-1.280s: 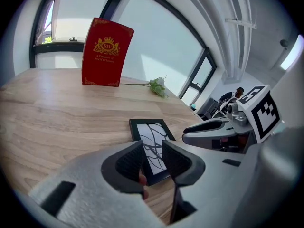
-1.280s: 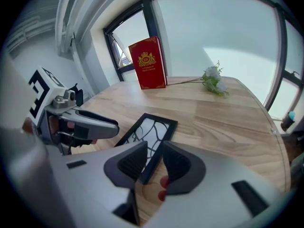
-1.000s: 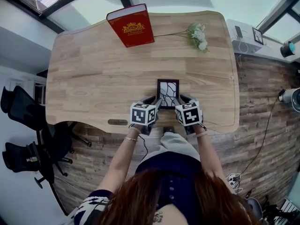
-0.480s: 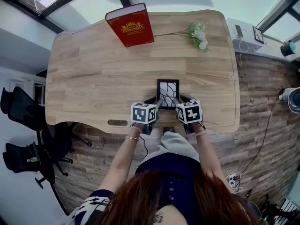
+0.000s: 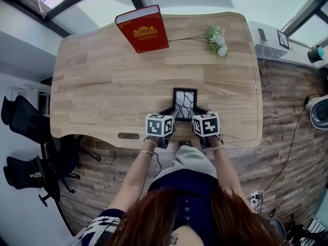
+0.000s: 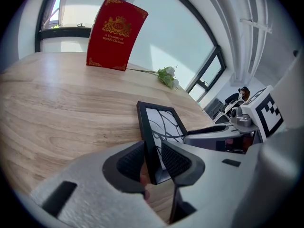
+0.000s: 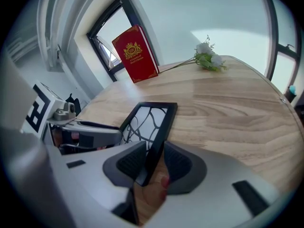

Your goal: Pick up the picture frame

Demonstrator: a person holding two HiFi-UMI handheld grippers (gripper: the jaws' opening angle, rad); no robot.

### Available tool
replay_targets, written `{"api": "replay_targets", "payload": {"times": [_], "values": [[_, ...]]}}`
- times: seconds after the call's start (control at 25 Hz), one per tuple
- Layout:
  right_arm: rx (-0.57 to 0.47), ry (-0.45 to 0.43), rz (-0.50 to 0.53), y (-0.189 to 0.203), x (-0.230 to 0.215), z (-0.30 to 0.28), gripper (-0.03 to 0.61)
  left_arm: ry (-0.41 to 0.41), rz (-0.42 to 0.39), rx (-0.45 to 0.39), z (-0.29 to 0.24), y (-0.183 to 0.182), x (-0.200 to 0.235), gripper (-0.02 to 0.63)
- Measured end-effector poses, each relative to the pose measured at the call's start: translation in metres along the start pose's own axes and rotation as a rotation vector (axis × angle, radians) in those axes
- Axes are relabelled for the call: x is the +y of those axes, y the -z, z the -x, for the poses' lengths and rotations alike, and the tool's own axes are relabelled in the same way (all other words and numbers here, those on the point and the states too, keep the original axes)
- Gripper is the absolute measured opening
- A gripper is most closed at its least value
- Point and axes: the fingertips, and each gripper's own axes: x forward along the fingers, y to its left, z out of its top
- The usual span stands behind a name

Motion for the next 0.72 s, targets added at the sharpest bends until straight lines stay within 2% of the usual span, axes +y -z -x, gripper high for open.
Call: {"api": "replay_targets", "payload": {"times": [0.72], "values": [[-0.027,0.055,0.048,0.0026,0.0016,0.0050,0.098,-0.081,0.031,-0.052,0.0063,0.0058,-0.0019,0.095]]}}
